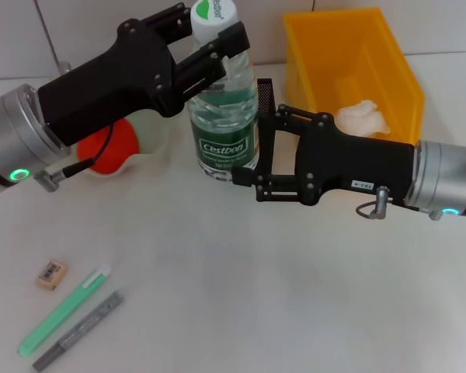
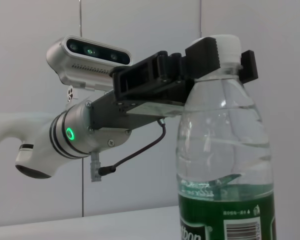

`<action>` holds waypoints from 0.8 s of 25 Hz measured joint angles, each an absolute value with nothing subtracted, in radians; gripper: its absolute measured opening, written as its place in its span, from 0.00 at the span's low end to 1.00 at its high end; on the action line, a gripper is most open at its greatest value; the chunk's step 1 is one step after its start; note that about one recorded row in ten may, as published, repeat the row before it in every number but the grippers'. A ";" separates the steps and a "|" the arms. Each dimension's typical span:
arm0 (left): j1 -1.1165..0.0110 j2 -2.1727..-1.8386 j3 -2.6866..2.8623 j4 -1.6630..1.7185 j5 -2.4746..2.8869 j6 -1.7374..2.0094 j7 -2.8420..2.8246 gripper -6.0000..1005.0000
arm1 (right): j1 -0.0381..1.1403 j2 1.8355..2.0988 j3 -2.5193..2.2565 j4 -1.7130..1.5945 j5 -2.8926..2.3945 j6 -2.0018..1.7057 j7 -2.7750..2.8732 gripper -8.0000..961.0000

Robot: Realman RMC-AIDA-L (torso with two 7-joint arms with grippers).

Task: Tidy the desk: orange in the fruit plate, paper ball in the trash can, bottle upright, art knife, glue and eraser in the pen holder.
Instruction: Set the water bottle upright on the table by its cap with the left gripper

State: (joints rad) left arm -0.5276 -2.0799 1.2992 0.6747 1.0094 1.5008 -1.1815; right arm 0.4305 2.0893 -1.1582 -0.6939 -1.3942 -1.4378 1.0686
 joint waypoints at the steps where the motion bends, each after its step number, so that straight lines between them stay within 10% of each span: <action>1: -0.526 -2.080 1.299 0.675 1.009 1.500 -1.181 0.44 | 0.422 2.089 -1.157 -0.698 -1.394 -1.442 1.069 0.87; 20: -0.473 -2.068 1.276 0.678 1.008 1.499 -1.155 0.44 | 0.340 2.085 -1.135 -0.709 -1.394 -1.450 1.067 0.87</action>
